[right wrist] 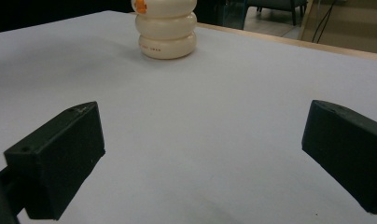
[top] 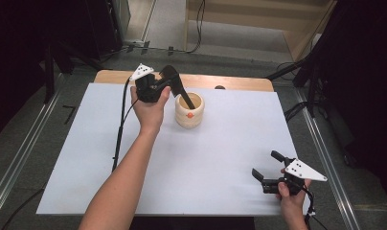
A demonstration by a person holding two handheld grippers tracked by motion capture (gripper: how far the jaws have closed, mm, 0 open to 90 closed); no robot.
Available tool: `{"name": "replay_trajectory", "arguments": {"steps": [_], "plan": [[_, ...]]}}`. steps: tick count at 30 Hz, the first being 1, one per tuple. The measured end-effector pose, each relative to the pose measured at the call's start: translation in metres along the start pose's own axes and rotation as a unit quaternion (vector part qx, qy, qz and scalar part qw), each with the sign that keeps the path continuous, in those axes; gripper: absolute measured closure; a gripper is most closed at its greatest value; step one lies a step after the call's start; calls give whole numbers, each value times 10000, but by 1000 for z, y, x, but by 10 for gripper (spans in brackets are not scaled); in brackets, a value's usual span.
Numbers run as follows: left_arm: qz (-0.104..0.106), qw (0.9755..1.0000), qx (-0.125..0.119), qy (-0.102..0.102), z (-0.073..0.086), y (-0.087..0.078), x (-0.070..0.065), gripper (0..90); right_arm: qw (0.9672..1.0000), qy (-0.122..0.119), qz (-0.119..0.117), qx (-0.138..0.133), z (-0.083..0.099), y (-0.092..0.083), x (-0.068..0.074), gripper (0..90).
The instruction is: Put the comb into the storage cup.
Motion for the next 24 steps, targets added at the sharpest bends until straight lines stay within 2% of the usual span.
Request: {"name": "replay_trajectory", "arguments": {"steps": [5,24], "plan": [[-17,10000,53,-44,9,3,2,842,10000,12,12,3,0,0,0,0],[12,9997,221,-104,25,14,2,842,10000,10,3,1,0,0,0,0]]}}
Point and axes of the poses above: each handheld gripper's, and its own axes: y roughly forward along the jaws, z roughly out of its underside, x roughly to its left, the point moved 4 cm from there along y, roughly forward along the jaws, and after that the axes turned 6 degrees about -x, right-handed, at the moved point
